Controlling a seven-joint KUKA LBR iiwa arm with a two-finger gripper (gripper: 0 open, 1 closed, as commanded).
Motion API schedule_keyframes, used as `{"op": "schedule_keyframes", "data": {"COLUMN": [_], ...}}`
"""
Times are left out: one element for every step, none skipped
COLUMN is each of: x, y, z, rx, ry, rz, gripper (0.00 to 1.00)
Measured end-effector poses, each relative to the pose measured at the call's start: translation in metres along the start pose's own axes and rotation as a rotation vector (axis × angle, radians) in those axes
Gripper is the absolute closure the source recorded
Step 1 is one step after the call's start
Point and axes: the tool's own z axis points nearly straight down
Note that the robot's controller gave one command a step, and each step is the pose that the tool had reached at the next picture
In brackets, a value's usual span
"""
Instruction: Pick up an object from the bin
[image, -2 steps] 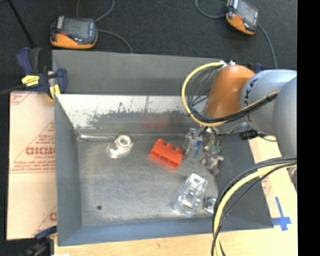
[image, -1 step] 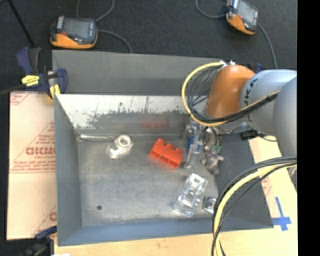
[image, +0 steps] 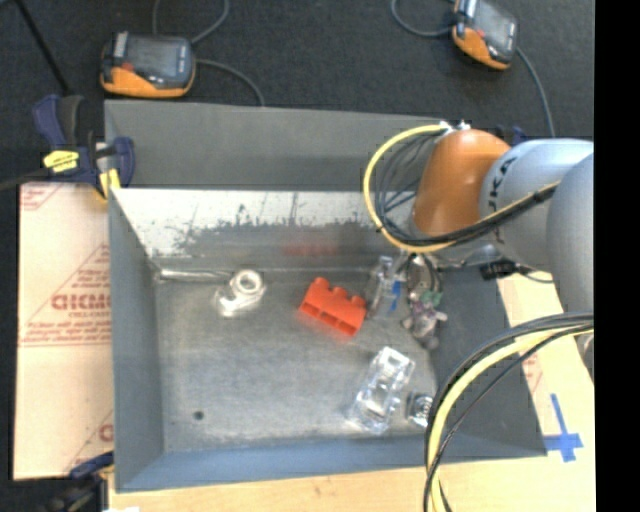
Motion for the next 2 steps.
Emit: {"op": "schedule_keyframes", "data": {"x": [0.0000, 0.0000], "y": [0.0000, 0.0001], "z": [0.0000, 0.0000], "rx": [0.000, 0.000], "ry": [0.000, 0.000], "rz": [-0.001, -0.002], "gripper": [0.00, 1.00]}}
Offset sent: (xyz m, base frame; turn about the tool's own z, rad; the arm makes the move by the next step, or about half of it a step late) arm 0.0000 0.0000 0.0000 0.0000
